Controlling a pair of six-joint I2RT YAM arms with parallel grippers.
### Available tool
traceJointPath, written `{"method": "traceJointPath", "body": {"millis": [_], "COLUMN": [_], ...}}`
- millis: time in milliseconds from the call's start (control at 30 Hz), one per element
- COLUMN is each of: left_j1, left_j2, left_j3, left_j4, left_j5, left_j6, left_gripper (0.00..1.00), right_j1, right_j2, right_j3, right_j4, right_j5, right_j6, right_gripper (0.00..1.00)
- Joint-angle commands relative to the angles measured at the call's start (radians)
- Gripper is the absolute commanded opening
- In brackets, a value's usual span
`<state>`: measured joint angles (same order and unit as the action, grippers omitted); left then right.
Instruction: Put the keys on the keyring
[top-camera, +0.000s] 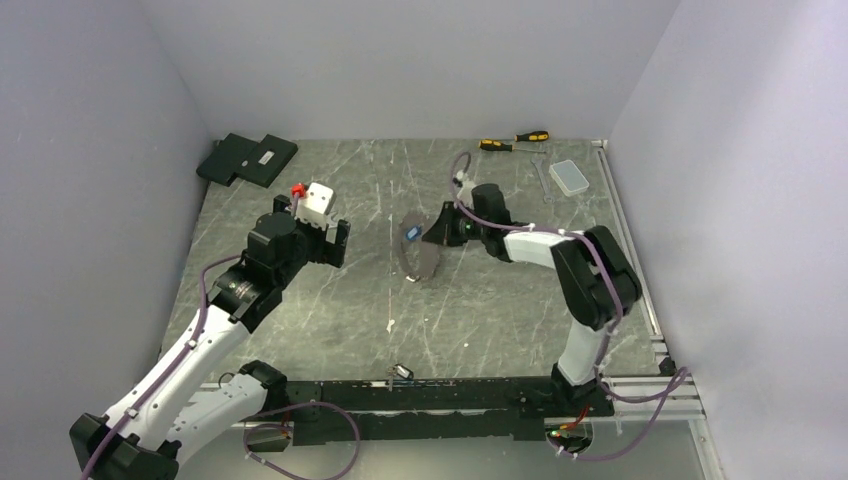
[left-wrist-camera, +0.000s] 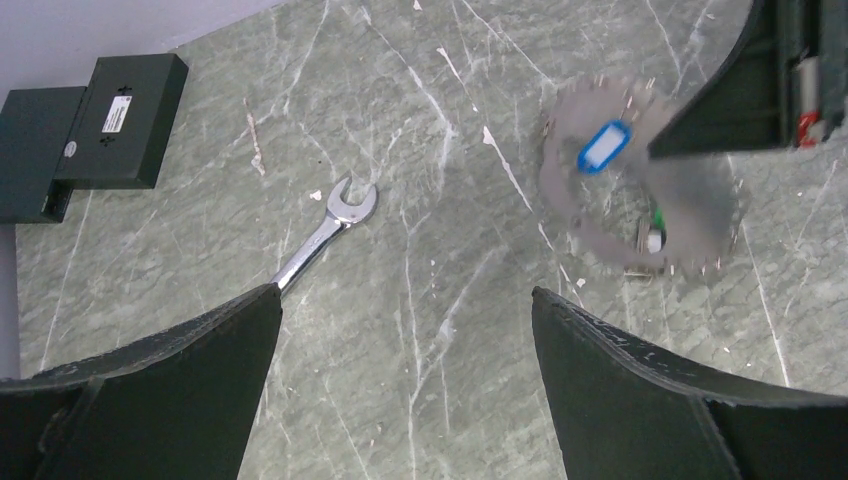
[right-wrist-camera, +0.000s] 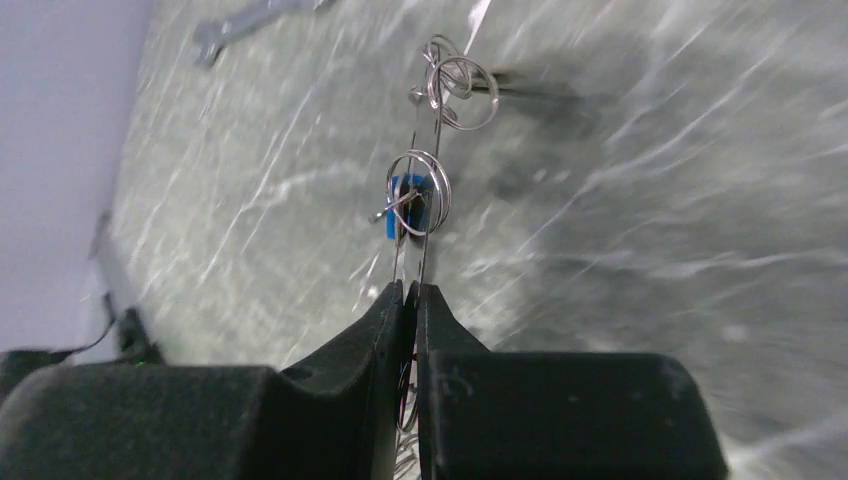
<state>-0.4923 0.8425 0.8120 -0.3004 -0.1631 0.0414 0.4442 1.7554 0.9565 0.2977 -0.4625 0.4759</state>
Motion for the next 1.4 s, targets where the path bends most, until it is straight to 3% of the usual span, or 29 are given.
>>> {"method": "traceJointPath", "body": {"millis": [0,133,300,333,467,567,700,800,933,1067,1233,1367], "left_j1": [0.001,0.002,0.002,0.003,0.003,0.004,0.004,0.004,0.003,0.003,0.003,0.003], "left_j2": [0.001,0.011,0.021,0.022,0.027,0.027,0.026,0.027,0.023,-0.005,-0.034,-0.037], "left_j3": [0.037,0.041,0.042,0.042,0.044,0.043,0.042,0.042,0.038,0.004,-0.027,-0.02], "left_j4": [0.018,0.012,0.01,0.011,0.008,0.009,0.012,0.012,0.017,0.061,0.112,0.106], "left_j5": [-0.002,-0.001,-0.004,-0.001,0.003,0.004,-0.008,-0.018,-0.035,-0.061,-0.055,-0.056], "left_j6": [0.014,0.015,0.015,0.015,0.017,0.019,0.021,0.022,0.02,0.013,0.021,0.021], "left_gripper": [0.99,0.99,0.99,0.99,0.99,0.99,0.99,1.0,0.99,0.99,0.99,0.99], "right_j1": [0.016,0.015,0.007,0.0,-0.052,-0.084,-0.097,-0.096,-0.096,-0.095,-0.091,-0.091], "right_j2": [0.072,0.111,0.133,0.139,0.138,0.094,-0.005,-0.111,-0.27,-0.416,-0.583,-0.711], "right_j3": [0.068,0.086,0.103,0.115,0.126,0.112,0.117,0.072,-0.001,-0.036,-0.047,-0.164], "right_j4": [0.161,0.135,0.061,0.025,-0.087,-0.156,-0.286,-0.259,-0.158,-0.111,-0.118,-0.003], "right_j5": [-0.289,-0.289,-0.255,-0.243,-0.196,-0.111,0.146,0.282,0.305,0.314,0.435,0.392], "right_j6": [0.186,0.177,0.158,0.15,0.118,0.085,0.012,-0.013,-0.032,-0.063,-0.081,-0.136], "right_gripper": [0.0,0.0,0.34,0.46,0.62,0.66,0.76,0.82,0.88,0.89,0.9,0.9]}}
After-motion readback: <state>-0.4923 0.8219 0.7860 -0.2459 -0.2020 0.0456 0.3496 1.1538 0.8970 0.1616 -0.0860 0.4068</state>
